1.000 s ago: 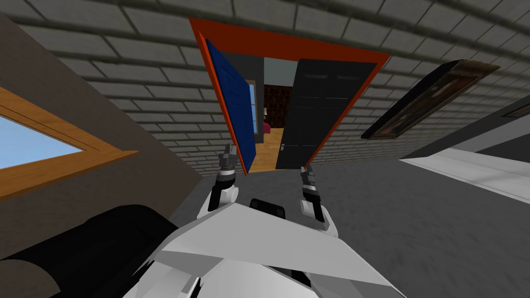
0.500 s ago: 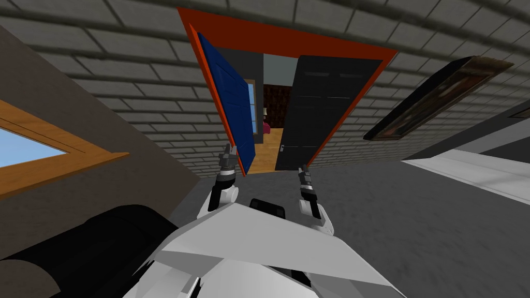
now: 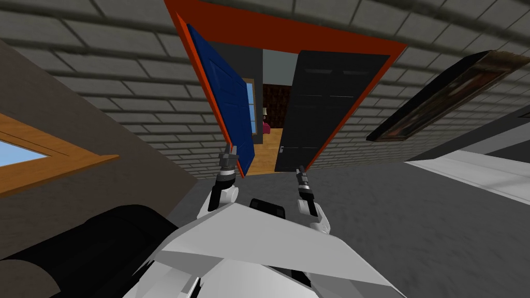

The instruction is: Push the door open

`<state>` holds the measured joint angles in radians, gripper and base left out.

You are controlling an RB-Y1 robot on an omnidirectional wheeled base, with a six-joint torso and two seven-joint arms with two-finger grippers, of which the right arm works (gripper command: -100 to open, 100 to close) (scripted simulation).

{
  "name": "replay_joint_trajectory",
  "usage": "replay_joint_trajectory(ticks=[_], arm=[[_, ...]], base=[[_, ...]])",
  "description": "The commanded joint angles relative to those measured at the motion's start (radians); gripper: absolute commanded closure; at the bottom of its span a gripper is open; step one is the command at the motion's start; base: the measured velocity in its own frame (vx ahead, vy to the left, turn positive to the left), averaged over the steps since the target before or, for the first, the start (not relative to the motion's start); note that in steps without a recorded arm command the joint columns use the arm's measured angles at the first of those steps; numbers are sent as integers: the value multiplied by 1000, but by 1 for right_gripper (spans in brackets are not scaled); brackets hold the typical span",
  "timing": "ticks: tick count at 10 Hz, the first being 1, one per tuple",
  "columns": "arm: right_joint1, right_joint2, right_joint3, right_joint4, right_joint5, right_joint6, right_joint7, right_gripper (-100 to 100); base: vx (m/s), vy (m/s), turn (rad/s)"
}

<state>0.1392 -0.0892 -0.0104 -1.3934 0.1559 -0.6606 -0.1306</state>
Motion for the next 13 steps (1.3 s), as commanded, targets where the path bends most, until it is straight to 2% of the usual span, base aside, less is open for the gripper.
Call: replay_joint_trajectory(ticks=[1, 13], arm=[[-22, 0, -1, 49, 8, -12, -4, -100], [-147, 15, 3, 353, 67, -74, -34, -100]], base=[[93, -38, 7], [99, -36, 7]])
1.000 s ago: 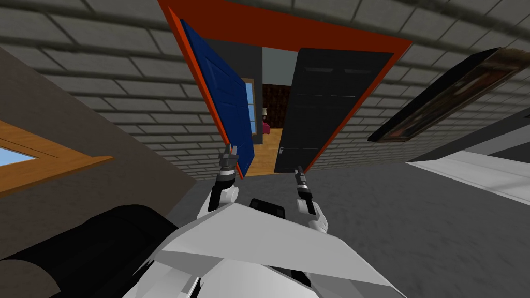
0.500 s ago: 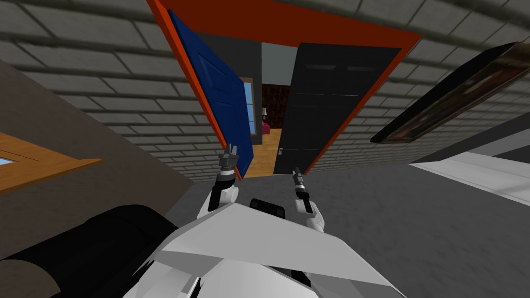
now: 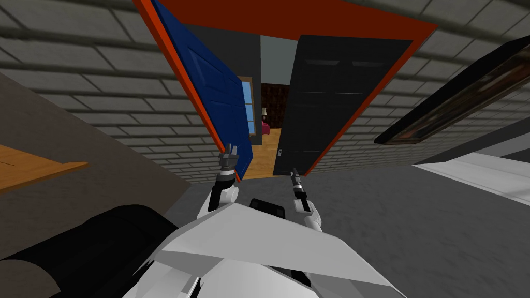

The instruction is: Push the door open

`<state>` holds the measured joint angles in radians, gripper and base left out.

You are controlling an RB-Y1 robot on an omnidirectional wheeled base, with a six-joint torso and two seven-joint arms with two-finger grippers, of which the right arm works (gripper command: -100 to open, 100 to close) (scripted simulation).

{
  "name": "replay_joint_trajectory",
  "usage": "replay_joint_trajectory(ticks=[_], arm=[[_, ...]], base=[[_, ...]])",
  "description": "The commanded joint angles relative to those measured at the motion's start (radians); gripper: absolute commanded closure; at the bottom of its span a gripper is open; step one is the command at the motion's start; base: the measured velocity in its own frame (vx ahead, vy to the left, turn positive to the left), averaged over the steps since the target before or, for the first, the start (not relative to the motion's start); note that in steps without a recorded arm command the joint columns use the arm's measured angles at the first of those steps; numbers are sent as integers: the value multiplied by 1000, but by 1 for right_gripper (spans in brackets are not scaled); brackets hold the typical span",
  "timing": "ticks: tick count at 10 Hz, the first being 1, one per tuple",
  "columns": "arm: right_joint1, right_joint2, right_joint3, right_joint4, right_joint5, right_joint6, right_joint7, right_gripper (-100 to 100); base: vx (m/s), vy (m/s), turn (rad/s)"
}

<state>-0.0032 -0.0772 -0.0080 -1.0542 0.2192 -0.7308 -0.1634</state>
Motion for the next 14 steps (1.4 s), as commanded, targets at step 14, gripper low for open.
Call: replay_joint_trajectory(ticks=[14], arm=[[-144, 54, 5, 351, 68, -72, -33, -100]], base=[[117, -38, 6]])
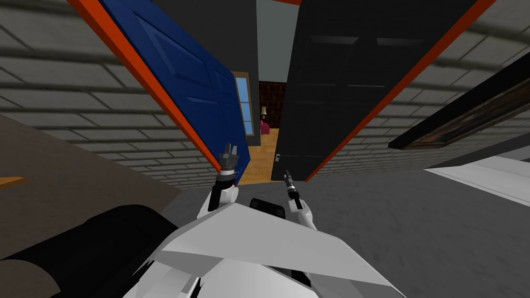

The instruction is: Push the door open

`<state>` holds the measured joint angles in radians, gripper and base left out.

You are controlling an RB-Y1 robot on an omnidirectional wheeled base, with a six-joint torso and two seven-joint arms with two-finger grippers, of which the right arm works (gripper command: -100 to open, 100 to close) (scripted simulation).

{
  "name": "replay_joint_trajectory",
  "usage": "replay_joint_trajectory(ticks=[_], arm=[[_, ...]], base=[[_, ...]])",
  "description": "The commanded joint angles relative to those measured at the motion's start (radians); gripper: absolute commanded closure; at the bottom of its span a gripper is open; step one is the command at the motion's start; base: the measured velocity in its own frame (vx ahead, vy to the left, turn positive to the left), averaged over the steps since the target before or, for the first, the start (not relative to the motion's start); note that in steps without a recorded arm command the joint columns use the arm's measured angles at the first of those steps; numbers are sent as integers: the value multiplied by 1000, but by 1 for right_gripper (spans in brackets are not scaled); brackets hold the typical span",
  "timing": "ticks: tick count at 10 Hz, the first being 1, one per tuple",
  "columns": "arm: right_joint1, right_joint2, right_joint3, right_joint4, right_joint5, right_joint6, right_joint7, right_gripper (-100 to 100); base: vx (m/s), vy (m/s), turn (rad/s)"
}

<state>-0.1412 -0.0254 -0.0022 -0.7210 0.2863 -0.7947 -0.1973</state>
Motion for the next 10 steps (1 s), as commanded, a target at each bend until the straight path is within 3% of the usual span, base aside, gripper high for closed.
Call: replay_joint_trajectory(ticks=[1, 5, 6, 7, 10], arm=[[-12, 5, -1, 32, 4, -11, -1, -100], [-57, 37, 0, 141, 25, -34, -11, -100], [-74, 33, -8, 168, 16, -50, 0, -100], [-77, 14, -11, 174, 13, -52, 4, -100], [-78, 0, -14, 176, 9, -51, 8, -100]], base=[[78, -19, 4], [152, -34, 7], [84, -8, 6], [120, 18, 35], [173, 41, 21]])
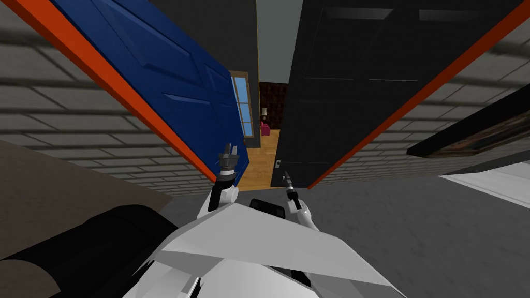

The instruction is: Push the door open

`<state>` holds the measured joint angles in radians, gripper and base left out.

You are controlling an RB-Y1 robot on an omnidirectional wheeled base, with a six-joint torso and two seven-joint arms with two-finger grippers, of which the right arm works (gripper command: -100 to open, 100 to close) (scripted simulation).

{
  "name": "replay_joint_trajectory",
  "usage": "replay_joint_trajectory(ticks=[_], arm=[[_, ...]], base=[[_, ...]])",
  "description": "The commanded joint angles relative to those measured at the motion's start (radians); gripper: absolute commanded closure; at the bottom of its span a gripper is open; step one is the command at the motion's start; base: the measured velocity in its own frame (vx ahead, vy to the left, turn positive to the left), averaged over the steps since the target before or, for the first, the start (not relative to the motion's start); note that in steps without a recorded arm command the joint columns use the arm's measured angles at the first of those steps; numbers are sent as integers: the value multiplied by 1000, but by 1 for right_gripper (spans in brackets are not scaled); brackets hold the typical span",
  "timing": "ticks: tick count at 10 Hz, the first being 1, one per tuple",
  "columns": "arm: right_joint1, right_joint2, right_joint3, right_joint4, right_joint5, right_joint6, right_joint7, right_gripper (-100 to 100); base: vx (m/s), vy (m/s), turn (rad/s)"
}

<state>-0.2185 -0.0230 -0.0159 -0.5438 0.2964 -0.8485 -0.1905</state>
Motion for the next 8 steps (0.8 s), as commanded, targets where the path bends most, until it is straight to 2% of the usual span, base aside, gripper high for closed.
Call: replay_joint_trajectory(ticks=[1, 4, 7, 8], arm=[[-2, -6, -2, 0, -3, 3, 3, -100], [-4, -4, -7, 3, -9, 4, 9, -100], [-5, 13, -11, 6, -15, 5, 15, -100], [-6, 24, -12, 7, -17, 5, 17, -100]], base=[[171, 33, 28], [195, 56, 29], [178, 60, 23], [185, 19, 26]])
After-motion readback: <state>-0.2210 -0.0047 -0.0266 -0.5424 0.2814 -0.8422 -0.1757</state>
